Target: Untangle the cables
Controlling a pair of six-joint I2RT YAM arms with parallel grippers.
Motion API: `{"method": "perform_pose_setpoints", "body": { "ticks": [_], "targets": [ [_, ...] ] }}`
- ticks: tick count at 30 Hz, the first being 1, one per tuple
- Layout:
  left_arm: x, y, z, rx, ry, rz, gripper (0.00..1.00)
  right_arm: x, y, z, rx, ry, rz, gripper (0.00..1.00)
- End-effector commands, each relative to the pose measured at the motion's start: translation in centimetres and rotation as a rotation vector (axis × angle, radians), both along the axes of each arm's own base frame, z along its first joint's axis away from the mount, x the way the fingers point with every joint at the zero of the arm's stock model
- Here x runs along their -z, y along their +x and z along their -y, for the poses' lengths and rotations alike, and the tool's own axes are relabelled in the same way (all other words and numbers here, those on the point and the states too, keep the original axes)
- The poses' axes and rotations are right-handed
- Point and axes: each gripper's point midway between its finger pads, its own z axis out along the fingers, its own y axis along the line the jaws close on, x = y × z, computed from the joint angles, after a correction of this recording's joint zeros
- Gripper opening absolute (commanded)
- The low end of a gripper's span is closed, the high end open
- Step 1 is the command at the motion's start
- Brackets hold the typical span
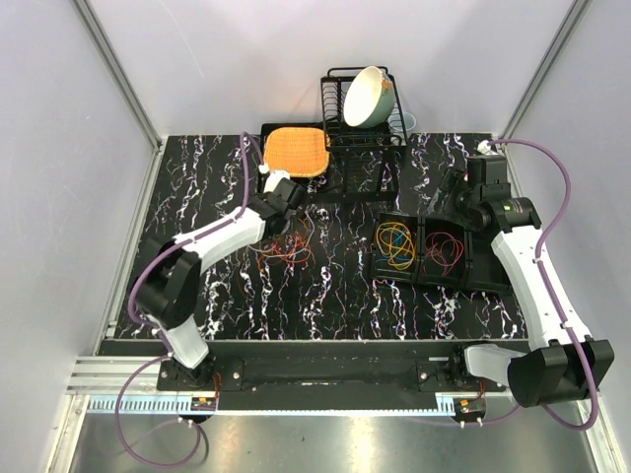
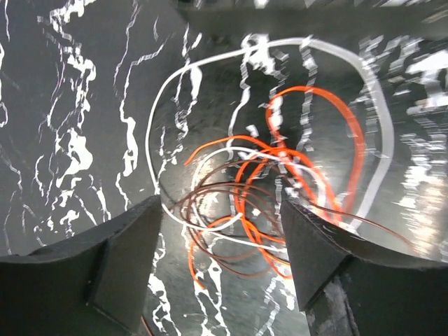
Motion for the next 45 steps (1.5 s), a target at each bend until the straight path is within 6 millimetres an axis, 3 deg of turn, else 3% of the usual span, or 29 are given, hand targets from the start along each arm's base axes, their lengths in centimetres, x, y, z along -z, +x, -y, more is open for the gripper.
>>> {"method": "perform_pose_setpoints", "body": {
  "ticks": [1,6,13,16,21,23,26,35,45],
  "targets": [
    [1.6,1.2,-2.1,-0.082,0.081,-0.023,0.69,-0.3,-0.3,-0.6,-0.043,0.014,0.014,0.74],
    [3.7,0.8,-2.2,-0.095,0.068,-0.061,0.66,-0.3,0.1,-1.2,-0.065,0.030,0.009,0.74],
    [5.6,0.7,-3.1,-0.114,0.056,-0.086,0.58,0.0,0.2,-1.8,-0.090,0.056,-0.003,0.74],
    [5.7,0.2,-2.7,-0.102,0.024,-0.095,0.60,-0.2,0.1,-1.9,-0.090,0.058,-0.002,0.74],
    [2.2,-0.6,-2.9,-0.096,-0.030,-0.021,0.84,-0.2,0.3,-2.0,-0.094,0.063,-0.002,0.75],
    [0.3,-0.8,-3.1,-0.098,-0.054,0.026,0.85,-0.2,0.3,-2.0,-0.095,0.067,-0.004,0.74],
    [-0.4,-1.1,-3.0,-0.094,-0.083,0.039,0.83,-0.2,0.5,-2.2,-0.098,0.072,-0.006,0.74],
    [3.9,-2.5,-3.0,-0.091,-0.083,-0.046,0.73,0.1,0.4,-2.2,-0.104,0.072,-0.016,0.74],
    [6.5,-2.9,-2.7,-0.078,-0.068,-0.106,0.72,0.5,0.6,-2.2,-0.103,0.072,-0.028,0.74]
  ]
}}
